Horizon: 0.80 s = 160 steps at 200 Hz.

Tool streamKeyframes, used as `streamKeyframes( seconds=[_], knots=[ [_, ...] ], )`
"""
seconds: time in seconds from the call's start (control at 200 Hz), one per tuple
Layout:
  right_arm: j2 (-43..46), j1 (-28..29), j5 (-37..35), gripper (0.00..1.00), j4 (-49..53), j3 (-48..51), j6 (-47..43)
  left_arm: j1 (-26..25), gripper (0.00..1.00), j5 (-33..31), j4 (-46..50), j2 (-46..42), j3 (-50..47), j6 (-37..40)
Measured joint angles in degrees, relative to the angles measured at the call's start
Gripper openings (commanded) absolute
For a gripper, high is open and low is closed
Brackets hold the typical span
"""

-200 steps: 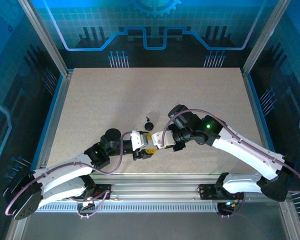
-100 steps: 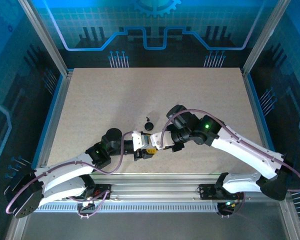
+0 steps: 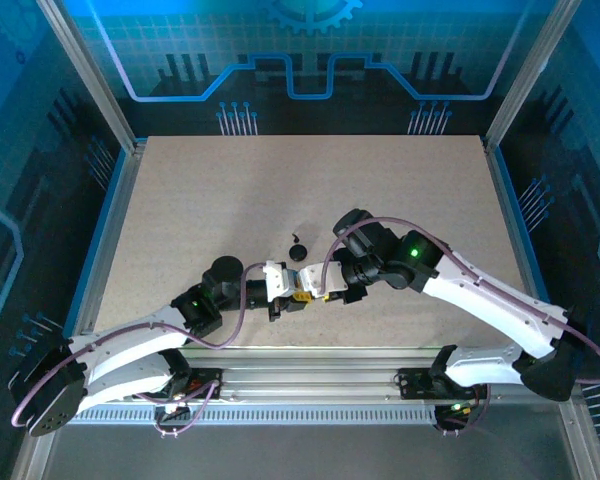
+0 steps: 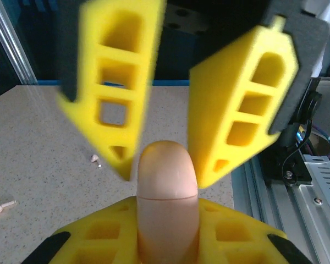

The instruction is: Insert the wireless bluetooth earbuds into the charging case

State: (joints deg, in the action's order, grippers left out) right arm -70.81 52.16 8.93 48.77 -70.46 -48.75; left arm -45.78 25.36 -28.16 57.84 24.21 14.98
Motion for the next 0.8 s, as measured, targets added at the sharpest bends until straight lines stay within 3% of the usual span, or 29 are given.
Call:
streamKeyframes(
  seconds=[0.31,0.8],
  knots=[
    [5.1,-2.3,4.5,0.5,-5.3,5.5,3.3,0.0,0.15,0.4,-0.5,0.0,0.0,-0.1],
    [4.9,-4.6,7.9,0.47,-9.0,6.4,5.7,-0.1,0.15,1.5,-0.9,-0.1,0.0,-1.6]
  ],
)
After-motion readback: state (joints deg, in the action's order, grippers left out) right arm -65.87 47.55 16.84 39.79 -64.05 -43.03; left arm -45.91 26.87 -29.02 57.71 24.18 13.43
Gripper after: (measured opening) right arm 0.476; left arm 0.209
